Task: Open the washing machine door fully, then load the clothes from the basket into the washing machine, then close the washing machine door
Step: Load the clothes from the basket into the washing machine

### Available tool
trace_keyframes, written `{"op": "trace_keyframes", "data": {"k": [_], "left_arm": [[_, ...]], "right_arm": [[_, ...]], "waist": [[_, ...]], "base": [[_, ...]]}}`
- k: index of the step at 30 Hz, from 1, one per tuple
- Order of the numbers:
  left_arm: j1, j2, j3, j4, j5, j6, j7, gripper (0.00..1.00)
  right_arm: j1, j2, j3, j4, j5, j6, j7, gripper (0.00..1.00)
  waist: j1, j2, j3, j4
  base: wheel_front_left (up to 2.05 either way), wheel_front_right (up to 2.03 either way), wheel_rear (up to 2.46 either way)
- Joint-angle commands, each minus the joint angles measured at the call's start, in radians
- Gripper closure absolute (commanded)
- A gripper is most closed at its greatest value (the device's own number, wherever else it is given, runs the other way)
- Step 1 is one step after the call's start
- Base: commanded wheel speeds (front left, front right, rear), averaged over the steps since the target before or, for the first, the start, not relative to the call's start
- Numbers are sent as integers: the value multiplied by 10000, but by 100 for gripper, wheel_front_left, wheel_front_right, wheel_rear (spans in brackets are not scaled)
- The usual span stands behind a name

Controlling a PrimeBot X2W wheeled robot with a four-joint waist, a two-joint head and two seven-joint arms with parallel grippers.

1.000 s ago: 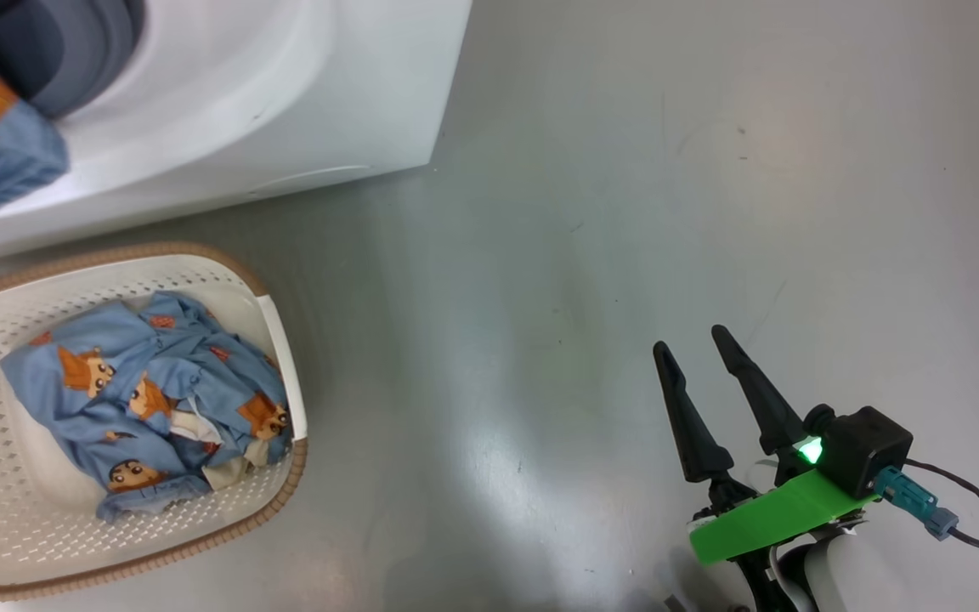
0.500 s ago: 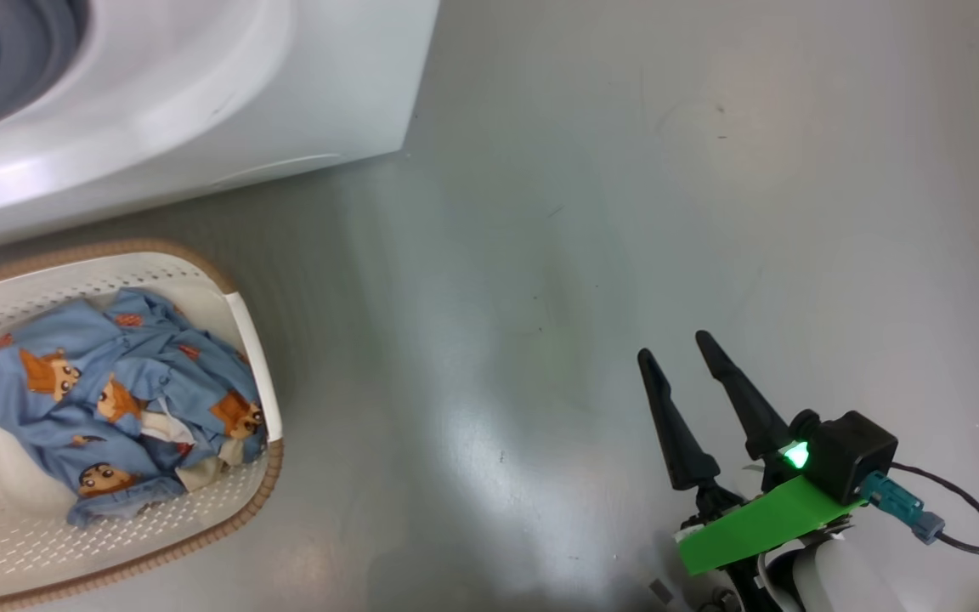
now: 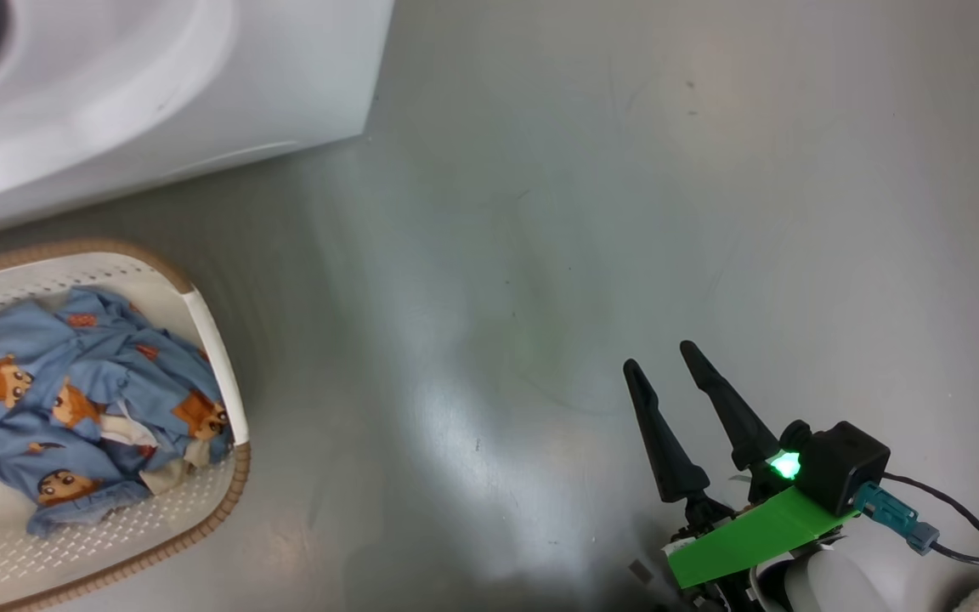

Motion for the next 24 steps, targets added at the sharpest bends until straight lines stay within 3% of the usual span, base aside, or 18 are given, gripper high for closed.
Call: {"op": "trace_keyframes", "data": {"k": [1, 7, 14, 24], "left_arm": [[-182, 689, 240, -124, -67, -21, 41, 100], [-409, 1105, 79, -112, -444, -21, -33, 100], [-1079, 1680, 65, -671, -44, -21, -1171, 100], [-971, 1744, 51, -670, -159, -21, -1281, 100]], "right_arm": [[429, -16, 233, -221, 37, 62, -49, 0], [538, -16, 367, -350, 64, 62, -49, 0], [523, -16, 566, -508, 170, 62, -49, 0], [517, -16, 600, -485, 258, 62, -49, 0]], "waist": [[0, 0, 152, -74], [0, 0, 559, -197], [0, 0, 921, -398], [0, 0, 903, -512]], "base": [[0, 0, 0], [0, 0, 0], [0, 0, 0], [0, 0, 0]]}}
